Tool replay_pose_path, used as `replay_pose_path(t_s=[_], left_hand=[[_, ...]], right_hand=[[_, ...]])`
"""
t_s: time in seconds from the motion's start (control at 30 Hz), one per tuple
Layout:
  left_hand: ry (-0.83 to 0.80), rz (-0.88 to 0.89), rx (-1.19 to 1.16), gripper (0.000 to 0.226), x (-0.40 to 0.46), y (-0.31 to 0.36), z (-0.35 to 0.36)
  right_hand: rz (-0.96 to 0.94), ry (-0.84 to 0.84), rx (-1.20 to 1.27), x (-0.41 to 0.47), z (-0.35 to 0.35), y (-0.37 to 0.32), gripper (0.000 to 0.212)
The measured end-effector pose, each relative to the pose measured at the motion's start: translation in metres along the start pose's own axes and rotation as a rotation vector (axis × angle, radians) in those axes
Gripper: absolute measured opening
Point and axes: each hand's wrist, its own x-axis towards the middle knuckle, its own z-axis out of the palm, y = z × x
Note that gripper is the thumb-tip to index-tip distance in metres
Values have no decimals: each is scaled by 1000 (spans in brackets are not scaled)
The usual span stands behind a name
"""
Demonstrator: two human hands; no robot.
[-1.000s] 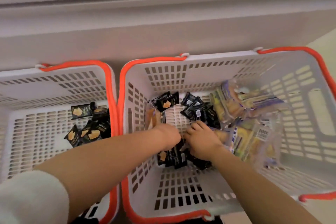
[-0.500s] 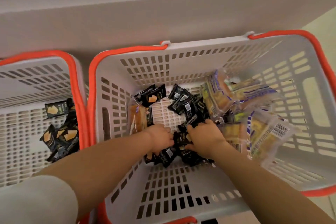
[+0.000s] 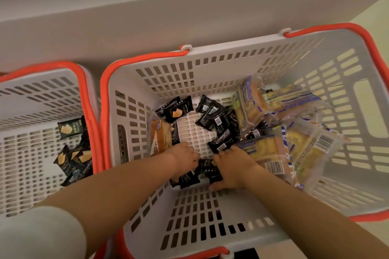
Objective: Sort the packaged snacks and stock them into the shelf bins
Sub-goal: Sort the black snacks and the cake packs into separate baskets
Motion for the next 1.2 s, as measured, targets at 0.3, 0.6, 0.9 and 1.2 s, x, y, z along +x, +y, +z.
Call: replay_pose_path(t_s=[0.3,0.6,0.9,1.2], left_hand=[[-10,-12,-29,46,4,-5,2],[479,-274,-723,48,-61,-48,-47],[1320,-773,-975,26,-200,-52,-16],[1249,-1284,-1774,30,-277,-15,92]], right_hand=[[29,153,165,0,-2,7,44],[413,687,1103,-47,-26,31,35],[165,871,1411,-67,-149,-67,18],[-225,681,-66,-29,-198,-177,37]])
